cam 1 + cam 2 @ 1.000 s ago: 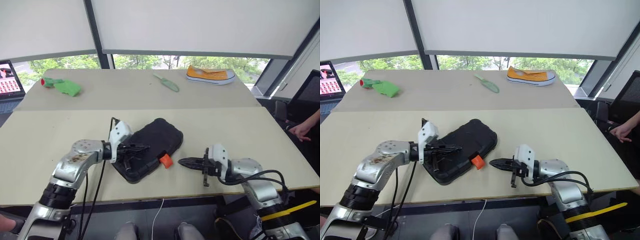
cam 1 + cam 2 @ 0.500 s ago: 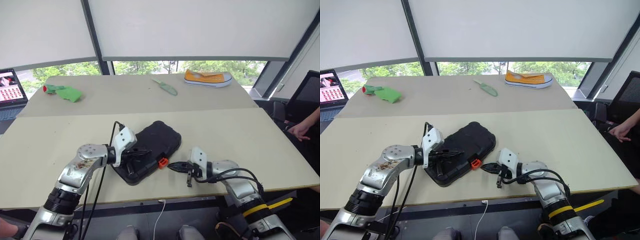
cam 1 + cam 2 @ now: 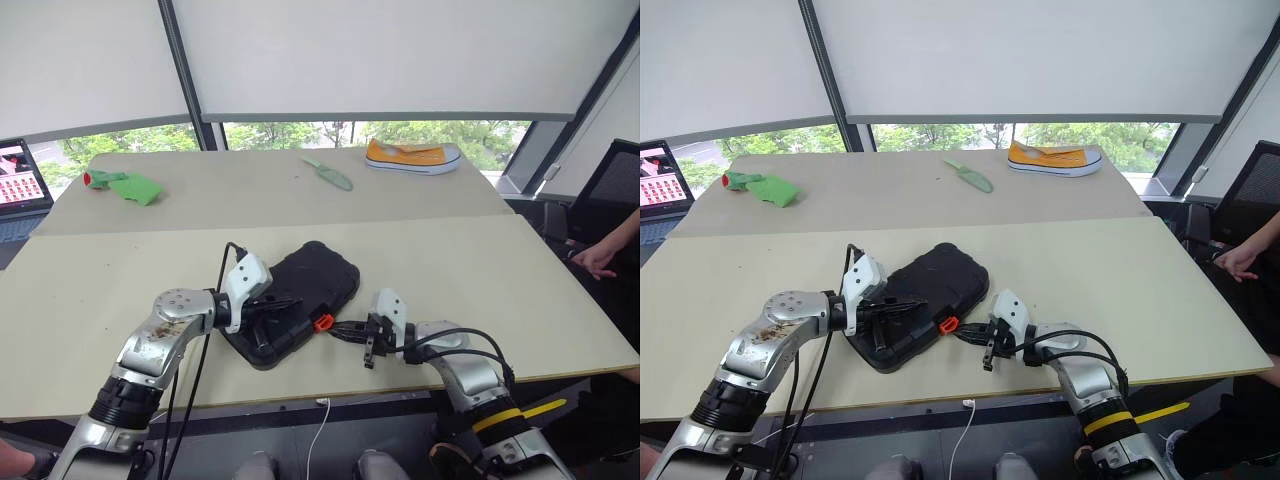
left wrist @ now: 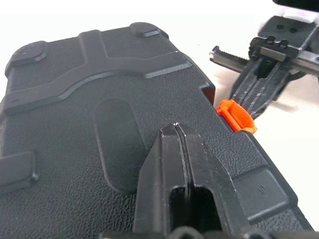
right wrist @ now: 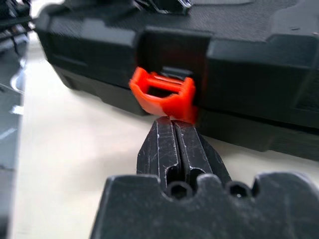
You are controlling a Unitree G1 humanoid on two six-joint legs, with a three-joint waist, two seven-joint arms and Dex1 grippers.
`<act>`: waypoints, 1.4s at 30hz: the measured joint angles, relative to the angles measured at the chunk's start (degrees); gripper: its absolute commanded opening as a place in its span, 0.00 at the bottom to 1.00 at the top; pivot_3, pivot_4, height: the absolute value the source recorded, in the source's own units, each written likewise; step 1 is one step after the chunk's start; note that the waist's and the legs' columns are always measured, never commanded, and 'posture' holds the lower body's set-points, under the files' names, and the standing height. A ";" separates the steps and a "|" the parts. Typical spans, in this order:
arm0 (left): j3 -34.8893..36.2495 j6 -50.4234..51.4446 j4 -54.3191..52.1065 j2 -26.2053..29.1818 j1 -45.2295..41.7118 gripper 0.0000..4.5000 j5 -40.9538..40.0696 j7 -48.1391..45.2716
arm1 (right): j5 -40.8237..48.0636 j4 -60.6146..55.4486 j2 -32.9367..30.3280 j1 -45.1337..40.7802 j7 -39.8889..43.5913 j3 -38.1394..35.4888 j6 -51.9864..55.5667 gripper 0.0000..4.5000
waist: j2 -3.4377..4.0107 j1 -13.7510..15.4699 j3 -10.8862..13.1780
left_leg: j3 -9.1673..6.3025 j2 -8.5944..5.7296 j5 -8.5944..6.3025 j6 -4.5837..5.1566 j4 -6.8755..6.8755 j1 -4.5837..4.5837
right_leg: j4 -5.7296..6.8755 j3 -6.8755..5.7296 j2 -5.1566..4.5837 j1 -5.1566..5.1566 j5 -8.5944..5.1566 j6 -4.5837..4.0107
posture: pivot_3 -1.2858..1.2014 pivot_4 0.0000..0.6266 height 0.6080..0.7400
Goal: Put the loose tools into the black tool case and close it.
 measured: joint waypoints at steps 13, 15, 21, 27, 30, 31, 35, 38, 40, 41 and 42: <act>-0.05 -0.32 0.54 -1.09 -0.12 0.00 0.29 0.09 | 3.36 -5.41 0.05 -0.56 0.16 -2.70 3.09 0.01 | 0.07 0.27 -0.06 | -0.01 -0.21 -0.01 -0.01 -0.09 0.12 | -0.05 0.31 -0.02 0.01 -0.15 -0.12 | 0.52 0.24 1.00; -0.05 -0.38 0.54 -1.19 -0.11 0.00 0.29 0.01 | 3.35 -5.39 -1.35 -0.53 1.03 -2.73 3.09 0.01 | 0.07 0.29 -0.06 | 0.02 -0.26 -0.01 -0.01 -0.10 0.11 | -0.07 0.40 -0.03 0.00 -0.17 -0.09 | 0.52 0.24 1.00; -0.02 -1.37 0.55 -1.07 0.27 0.00 0.37 -0.23 | 3.88 -8.14 -6.06 2.18 3.03 -2.99 4.43 0.01 | 0.06 0.26 -0.06 | 0.03 -0.26 -0.02 -0.02 -0.14 0.12 | -0.10 0.45 -0.02 -0.01 -0.18 -0.08 | 0.52 0.24 1.00; 0.08 -2.19 0.56 -0.51 0.62 0.00 0.37 -0.58 | 1.75 -7.77 -5.54 2.37 1.17 -1.45 5.28 0.01 | 0.05 0.18 -0.06 | 0.02 -0.26 -0.24 -0.37 -0.16 0.14 | -0.11 0.47 -0.01 -0.05 -0.19 -0.07 | 0.52 0.24 1.00; 0.14 -2.25 0.56 -0.48 0.64 0.00 0.36 -0.62 | 0.05 -4.83 -2.41 0.35 -0.43 0.33 5.27 0.01 | 0.05 0.13 -0.06 | 0.02 -0.27 -0.24 -0.37 -0.16 0.13 | -0.11 0.48 -0.01 -0.07 -0.19 -0.07 | 0.52 0.24 1.00; 0.14 -2.28 0.56 -0.48 0.63 0.00 0.36 -0.68 | -0.38 -3.76 -1.40 -0.58 -1.06 0.77 5.27 0.01 | 0.05 0.11 -0.06 | 0.03 -0.27 -0.24 -0.37 -0.16 0.12 | -0.11 0.49 0.00 -0.07 -0.18 -0.07 | 0.52 0.24 1.00; 0.35 -2.38 0.69 -0.15 0.64 0.00 0.36 -1.02 | -2.21 0.71 0.55 -2.56 -1.60 1.66 4.53 0.01 | 0.01 -0.06 -0.04 | 0.02 -0.26 -0.24 -0.37 -0.16 0.13 | -0.11 0.50 0.01 -0.08 -0.18 -0.07 | 0.52 0.24 1.00; 1.16 -3.10 0.84 -0.37 1.17 0.06 0.11 -1.07 | -2.66 1.80 0.73 -2.84 -1.75 1.61 4.01 0.00 | 0.01 -0.16 -0.04 | 0.02 -0.26 -0.24 -0.37 -0.19 0.12 | -0.10 0.50 0.01 -0.11 -0.18 -0.07 | 0.52 0.24 1.00; 3.16 -4.20 1.19 -1.21 2.40 0.14 -1.50 -1.32 | -2.15 1.10 0.11 -2.76 -1.03 1.38 4.03 0.00 | 0.01 -0.32 -0.02 | 0.03 -0.26 -0.24 -0.37 -0.20 0.07 | -0.10 0.52 0.02 -0.17 -0.18 -0.07 | 0.52 0.24 1.00; 4.34 -5.02 1.23 -1.25 3.12 0.23 -2.48 -1.64 | -1.59 -0.16 -0.70 -2.44 -0.42 1.07 4.03 0.07 | 0.00 -0.36 -0.01 | 0.03 -0.25 -0.23 -0.36 -0.21 0.00 | -0.10 0.52 0.02 -0.22 -0.18 -0.07 | 0.52 0.24 1.00; 5.74 -5.90 1.07 -1.27 4.26 0.32 -3.53 -2.22 | -0.64 -2.15 -1.86 -1.86 0.41 0.47 4.06 0.13 | -0.01 -0.43 0.01 | 0.04 -0.26 -0.24 -0.32 -0.23 -0.07 | -0.11 0.53 0.02 -0.29 -0.18 -0.07 | 0.52 0.24 1.00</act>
